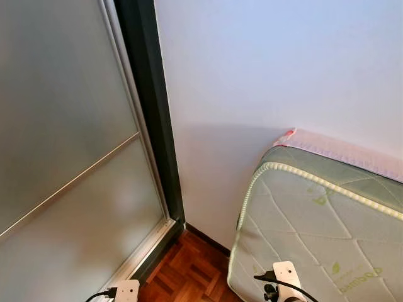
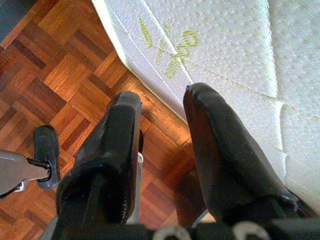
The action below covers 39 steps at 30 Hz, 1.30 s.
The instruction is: Clean up the room
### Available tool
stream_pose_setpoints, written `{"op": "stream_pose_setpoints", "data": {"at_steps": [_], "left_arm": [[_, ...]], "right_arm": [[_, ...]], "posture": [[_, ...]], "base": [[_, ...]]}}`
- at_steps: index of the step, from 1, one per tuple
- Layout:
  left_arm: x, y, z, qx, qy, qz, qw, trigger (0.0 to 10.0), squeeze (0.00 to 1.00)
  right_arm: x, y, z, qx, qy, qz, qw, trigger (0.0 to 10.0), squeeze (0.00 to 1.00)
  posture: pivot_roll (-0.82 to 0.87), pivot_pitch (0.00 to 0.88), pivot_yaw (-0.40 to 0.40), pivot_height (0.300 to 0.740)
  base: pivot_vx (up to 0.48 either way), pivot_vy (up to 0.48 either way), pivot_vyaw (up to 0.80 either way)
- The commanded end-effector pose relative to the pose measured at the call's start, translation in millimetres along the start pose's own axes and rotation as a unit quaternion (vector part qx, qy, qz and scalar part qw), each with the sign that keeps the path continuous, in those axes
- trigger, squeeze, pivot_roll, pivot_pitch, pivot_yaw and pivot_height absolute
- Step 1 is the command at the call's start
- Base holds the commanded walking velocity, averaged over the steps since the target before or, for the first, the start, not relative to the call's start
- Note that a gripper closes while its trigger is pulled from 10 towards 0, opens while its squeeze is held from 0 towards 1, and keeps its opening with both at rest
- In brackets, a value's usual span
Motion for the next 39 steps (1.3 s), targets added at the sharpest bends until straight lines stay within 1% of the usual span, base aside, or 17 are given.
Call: {"op": "stream_pose_setpoints", "data": {"at_steps": [1,2,6,8,10,11,16,18,21,24,26,28,31,34,36,37,39], "left_arm": [[-26.4,7.2,60,0.057,-0.08,0.023,0.995,10.0,0.0],[-24.7,7.2,59,0.058,-0.086,0.021,0.994,10.0,0.0],[-18.8,8.3,62,0.056,-0.081,0.016,0.995,10.0,0.0],[-22.0,8.4,69,0.065,-0.104,0.02,0.992,10.0,0.0],[-19.1,8.9,70,0.061,-0.088,0.013,0.994,10.0,0.0],[-18.1,9.1,72,0.061,-0.08,0.01,0.995,10.0,0.0],[-24.1,8.5,79,0.073,-0.068,0.013,0.995,10.0,0.0],[-24.1,8.6,80,0.072,-0.049,0.014,0.996,10.0,0.0],[-24.3,8.7,78,0.068,-0.053,0.016,0.996,10.0,0.0],[-23.3,8.8,76,0.065,-0.045,0.016,0.997,10.0,0.0],[-24.3,8.7,77,0.066,-0.047,0.018,0.997,10.0,0.0],[-23.6,8.8,78,0.065,-0.031,0.016,0.997,10.0,0.0],[-23.9,8.9,78,0.064,-0.031,0.02,0.997,10.0,0.0],[-23.9,9.0,77,0.059,-0.012,0.017,0.998,10.0,0.0],[-25.4,9.3,77,0.049,0.024,0.02,0.998,10.0,0.0],[-26.0,9.2,77,0.049,0.027,0.021,0.998,10.0,0.0],[-26.2,9.2,76,0.05,0.002,0.025,0.998,10.0,0.0]], "right_arm": [[41.4,-6.3,1,0.014,0.137,-0.011,0.99,10.0,0.0],[42.6,-8.4,-9,0.003,0.127,-0.012,0.992,10.0,0.0],[51.4,-12.5,-21,-0.008,0.127,-0.025,0.992,10.0,0.0],[42.5,-12.5,-23,-0.004,0.122,-0.002,0.993,10.0,0.0],[43.9,-12.7,-22,0.001,0.114,-0.001,0.993,10.0,0.0],[46.2,-12.8,-21,0.001,0.122,-0.006,0.992,10.0,0.0],[42.9,-13.2,-27,-0.007,0.121,-0.005,0.993,10.0,0.0],[42.3,-14.1,-31,-0.012,0.119,-0.002,0.993,10.0,0.0],[43.9,-14.2,-30,-0.014,0.122,-0.004,0.992,10.0,0.0],[45.7,-14.8,-31,-0.013,0.127,-0.007,0.992,10.0,0.0],[44.4,-14.4,-30,-0.015,0.109,0.0,0.994,10.0,0.0],[44.8,-14.5,-30,-0.016,0.112,-0.001,0.994,10.0,0.0],[44.7,-14.6,-31,-0.018,0.108,0.003,0.994,10.0,0.0],[45.1,-14.7,-31,-0.02,0.109,0.001,0.994,10.0,0.0],[44.4,-14.5,-32,-0.022,0.106,0.003,0.994,10.0,0.0],[43.6,-14.4,-31,-0.023,0.102,0.006,0.995,10.0,0.0],[44.0,-14.4,-31,-0.024,0.098,0.006,0.995,10.0,0.0]], "posture": [[-0.11,0.0,0.028,0.74],[-0.11,0.0,0.022,0.74],[-0.11,0.0,-0.006,0.74],[-0.11,0.0,-0.004,0.74],[-0.12,0.0,0.01,0.74],[-0.12,0.0,0.016,0.74],[-0.12,0.0,0.05,0.74],[-0.11,0.0,0.032,0.74],[-0.1,0.0,0.026,0.74],[-0.1,0.0,0.013,0.74],[-0.1,0.0,0.019,0.74],[-0.1,0.0,0.024,0.74],[-0.09,0.0,0.021,0.74],[-0.09,0.0,0.026,0.74],[-0.09,0.0,0.022,0.74],[-0.1,0.0,0.024,0.74],[-0.09,0.0,0.023,0.74]], "base": [[0.0,0.0,0.0],[0.0,0.0,0.0],[0.0,0.0,0.0],[0.0,0.0,0.0],[0.0,0.0,0.0],[0.0,0.0,0.0],[0.0,0.0,0.0],[0.0,0.0,0.0],[0.0,0.0,0.0],[0.0,0.0,-0.71],[0.0,0.0,-0.74],[0.0,0.0,-0.74],[0.0,0.0,-0.75],[0.0,0.0,-0.74],[0.0,0.0,-0.74],[0.0,-0.48,-0.74],[0.0,-0.129,-0.74]]}}
Point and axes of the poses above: a point about 5 cm out from each wrist's last joint towards the gripper, its own y axis pointing out of the wrist towards the gripper, its own z axis along the axis of the wrist's last joint, x = y × z, the point moved 4 cm from there along y, pointing out of the wrist towards the gripper, and after that the axes turned 4 degrees about y, right-handed, at the moved point
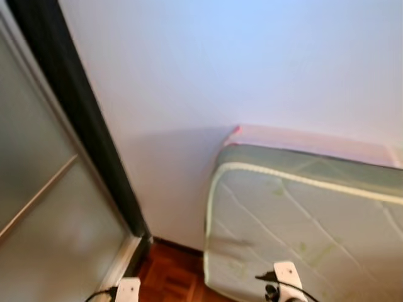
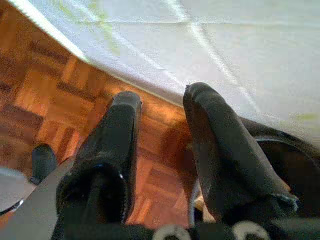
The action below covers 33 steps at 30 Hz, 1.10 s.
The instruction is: Clean up the room
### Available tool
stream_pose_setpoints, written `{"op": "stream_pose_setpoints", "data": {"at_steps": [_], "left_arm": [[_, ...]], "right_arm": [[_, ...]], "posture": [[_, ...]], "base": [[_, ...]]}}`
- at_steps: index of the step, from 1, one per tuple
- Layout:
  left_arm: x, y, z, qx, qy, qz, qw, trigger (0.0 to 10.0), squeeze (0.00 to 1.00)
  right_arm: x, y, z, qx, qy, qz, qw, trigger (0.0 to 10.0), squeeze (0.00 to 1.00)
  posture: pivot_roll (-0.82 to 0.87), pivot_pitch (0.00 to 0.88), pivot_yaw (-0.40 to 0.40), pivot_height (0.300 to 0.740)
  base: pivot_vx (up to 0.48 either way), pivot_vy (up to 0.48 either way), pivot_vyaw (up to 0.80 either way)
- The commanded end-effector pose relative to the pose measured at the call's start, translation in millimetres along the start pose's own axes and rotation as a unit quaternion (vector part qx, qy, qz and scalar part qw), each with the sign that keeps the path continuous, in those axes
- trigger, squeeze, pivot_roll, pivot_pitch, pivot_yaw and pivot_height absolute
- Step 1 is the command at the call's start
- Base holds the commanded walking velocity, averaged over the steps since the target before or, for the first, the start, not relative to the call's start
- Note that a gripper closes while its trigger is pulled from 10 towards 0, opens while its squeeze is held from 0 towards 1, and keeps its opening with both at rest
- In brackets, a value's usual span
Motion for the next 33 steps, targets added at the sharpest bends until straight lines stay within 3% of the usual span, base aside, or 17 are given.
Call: {"op": "stream_pose_setpoints", "data": {"at_steps": [1,16,33], "left_arm": [[-25.7,9.2,72.9,0.046,0.005,0.024,0.999,10.0,0.0],[-24.8,9.2,74.9,0.051,0.009,0.019,0.998,10.0,0.0],[-19.4,9.4,79.6,0.05,0.097,-0.014,0.994,10.0,0.0]], "right_arm": [[43.0,-15.1,-34.9,-0.028,0.099,0.005,0.995,10.0,0.0],[42.8,-14.9,-34.5,-0.031,0.09,0.009,0.995,10.0,0.0],[43.0,-14.9,-34.3,-0.032,0.088,0.01,0.996,10.0,0.0]], "posture": [[-0.09,0.0,0.024,0.74],[-0.09,0.0,0.021,0.74],[-0.09,0.0,0.021,0.74]], "base": [[0.0,0.0,-0.74],[0.0,0.0,-0.74],[0.0,0.0,-0.74]]}}
Point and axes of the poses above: a point about 5 cm out from each wrist's last joint towards the gripper, its own y axis pointing out of the wrist towards the gripper, its own z axis along the axis of the wrist's last joint, x = y × z, the point moved 4 cm from there along y, pointing out of the wrist towards the gripper, and after that the axes turned 4 degrees about y, right-handed, at the moved point
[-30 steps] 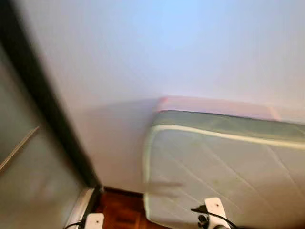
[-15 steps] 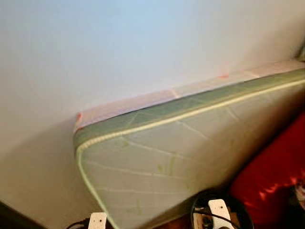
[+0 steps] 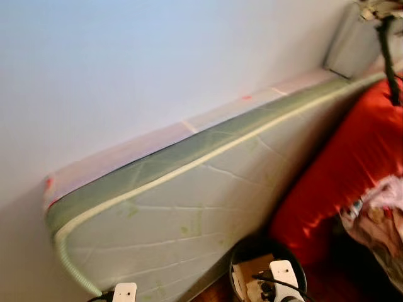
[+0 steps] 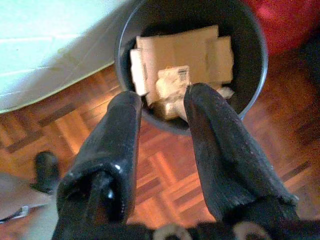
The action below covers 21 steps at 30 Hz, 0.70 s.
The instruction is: Clean up the room
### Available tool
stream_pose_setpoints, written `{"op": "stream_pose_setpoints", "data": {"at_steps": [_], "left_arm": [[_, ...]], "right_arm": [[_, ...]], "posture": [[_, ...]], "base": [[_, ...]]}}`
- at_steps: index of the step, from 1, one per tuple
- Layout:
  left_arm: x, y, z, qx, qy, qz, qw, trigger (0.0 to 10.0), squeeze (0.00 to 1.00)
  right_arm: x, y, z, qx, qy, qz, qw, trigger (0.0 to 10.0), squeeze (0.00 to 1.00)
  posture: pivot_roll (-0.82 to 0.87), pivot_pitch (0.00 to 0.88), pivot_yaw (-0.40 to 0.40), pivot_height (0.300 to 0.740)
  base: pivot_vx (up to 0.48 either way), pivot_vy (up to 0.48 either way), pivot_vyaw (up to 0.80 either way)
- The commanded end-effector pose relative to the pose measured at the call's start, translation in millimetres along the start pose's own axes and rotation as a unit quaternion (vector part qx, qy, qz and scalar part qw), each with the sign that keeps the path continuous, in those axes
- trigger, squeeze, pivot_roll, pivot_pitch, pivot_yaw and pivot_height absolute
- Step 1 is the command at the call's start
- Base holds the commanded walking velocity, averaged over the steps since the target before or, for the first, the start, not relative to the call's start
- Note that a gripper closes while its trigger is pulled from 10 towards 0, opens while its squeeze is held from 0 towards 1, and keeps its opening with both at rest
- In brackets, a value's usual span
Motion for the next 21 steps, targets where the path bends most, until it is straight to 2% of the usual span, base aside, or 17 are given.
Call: {"op": "stream_pose_setpoints", "data": {"at_steps": [1,3,6,10,13,14,21], "left_arm": [[-15.5,9.2,89.4,0.064,0.095,-0.016,0.993,10.0,0.0],[-15.5,9.2,89.4,0.064,0.092,-0.016,0.994,10.0,0.0],[-10.6,8.9,91.1,0.066,0.117,-0.039,0.99,10.0,0.0],[-10.0,8.9,91.4,0.067,0.12,-0.041,0.99,10.0,0.0],[-11.6,9.0,90.6,0.068,0.095,-0.032,0.993,10.0,0.0],[-12.8,9.0,90.3,0.07,0.079,-0.025,0.994,10.0,0.0],[-17.6,8.9,88.7,0.074,0.031,0.001,0.997,10.0,0.0]], "right_arm": [[51.7,-16.4,-33.5,-0.031,0.084,0.001,0.996,10.0,0.0],[51.7,-16.4,-33.5,-0.031,0.083,0.001,0.996,10.0,0.0],[52.0,-16.4,-33.4,-0.032,0.083,0.001,0.996,10.0,0.0],[52.3,-16.5,-33.4,-0.031,0.083,0.001,0.996,10.0,0.0],[52.3,-16.5,-33.2,-0.031,0.082,0.001,0.996,10.0,0.0],[52.6,-16.5,-32.7,-0.029,0.082,0.0,0.996,10.0,0.0],[53.1,-16.5,-31.2,-0.019,0.091,-0.003,0.996,10.0,0.0]], "posture": [[-0.09,0.0,0.02,0.74],[-0.09,0.0,0.02,0.74],[-0.09,0.0,0.019,0.74],[-0.09,0.0,0.017,0.74],[-0.09,0.0,0.017,0.74],[-0.09,0.0,0.016,0.74],[-0.1,0.0,0.016,0.74]], "base": [[0.0,0.0,-0.74],[0.0,0.0,-0.75],[0.0,0.0,-0.74],[0.0,0.0,-0.74],[0.0,0.0,-0.74],[0.0,0.0,0.0],[0.0,-0.048,0.0]]}}
Point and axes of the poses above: a point about 5 cm out from each wrist's last joint towards the gripper, its own y axis pointing out of the wrist towards the gripper, its own z axis along the axis of the wrist's last joint, x = y × z, the point moved 4 cm from there along y, pointing out of the wrist towards the gripper, and after that the axes turned 4 degrees about y, right-handed, at the moved point
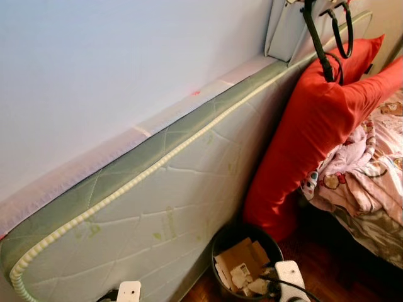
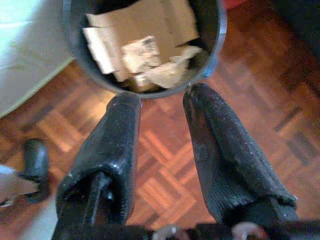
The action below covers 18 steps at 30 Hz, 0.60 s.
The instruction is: Clean up the room
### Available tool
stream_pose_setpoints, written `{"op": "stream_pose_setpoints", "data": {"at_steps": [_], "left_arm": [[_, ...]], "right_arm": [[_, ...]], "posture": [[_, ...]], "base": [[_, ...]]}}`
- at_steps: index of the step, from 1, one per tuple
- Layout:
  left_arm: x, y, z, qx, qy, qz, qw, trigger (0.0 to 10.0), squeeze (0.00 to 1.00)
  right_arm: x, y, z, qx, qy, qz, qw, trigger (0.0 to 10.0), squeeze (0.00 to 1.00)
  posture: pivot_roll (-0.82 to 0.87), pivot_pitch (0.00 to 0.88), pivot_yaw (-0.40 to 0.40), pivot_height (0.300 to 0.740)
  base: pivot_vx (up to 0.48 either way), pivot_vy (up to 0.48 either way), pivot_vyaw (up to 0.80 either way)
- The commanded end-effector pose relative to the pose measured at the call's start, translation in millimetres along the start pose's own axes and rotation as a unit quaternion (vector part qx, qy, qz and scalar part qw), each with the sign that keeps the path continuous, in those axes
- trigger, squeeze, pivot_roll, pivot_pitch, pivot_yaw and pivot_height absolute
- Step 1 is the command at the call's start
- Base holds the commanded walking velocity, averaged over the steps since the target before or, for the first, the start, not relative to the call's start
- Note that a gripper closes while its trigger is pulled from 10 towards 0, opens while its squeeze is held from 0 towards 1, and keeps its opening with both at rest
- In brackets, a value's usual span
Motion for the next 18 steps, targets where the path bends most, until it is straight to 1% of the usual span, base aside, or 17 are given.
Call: {"op": "stream_pose_setpoints", "data": {"at_steps": [1,5,10,15,18], "left_arm": [[-23.7,8.2,85.4,0.071,0.032,0.008,0.997,10.0,0.0],[-24.9,8.2,84.3,0.071,0.01,0.015,0.997,10.0,0.0],[-25.3,8.2,84.3,0.07,0.016,0.015,0.997,10.0,0.0],[-26.0,8.2,83.8,0.069,0.012,0.02,0.997,10.0,0.0],[-26.1,8.2,83.7,0.068,0.01,0.02,0.997,10.0,0.0]], "right_arm": [[47.9,-14.8,-28.2,-0.014,0.093,0.003,0.996,10.0,0.0],[47.8,-14.8,-27.9,-0.012,0.096,0.002,0.995,10.0,0.0],[47.9,-14.8,-28.0,-0.012,0.097,0.001,0.995,10.0,0.0],[48.2,-14.9,-29.3,-0.015,0.101,-0.001,0.995,10.0,0.0],[47.9,-14.9,-29.3,-0.017,0.098,0.001,0.995,10.0,0.0]], "posture": [[-0.1,0.0,0.016,0.74],[-0.1,0.0,0.017,0.74],[-0.1,0.0,0.019,0.74],[-0.09,0.0,0.018,0.74],[-0.09,0.0,0.017,0.74]], "base": [[0.0,-0.334,0.0],[0.0,-0.343,0.0],[0.0,-0.34,0.0],[0.0,-0.341,0.0],[0.0,-0.345,-0.68]]}}
Point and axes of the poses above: a point about 5 cm out from each wrist's last joint towards the gripper, its own y axis pointing out of the wrist towards the gripper, its own z axis along the axis of the wrist's last joint, x = y × z, the point moved 4 cm from there along y, pointing out of the wrist towards the gripper, and after that the axes turned 4 degrees about y, right-handed, at the moved point
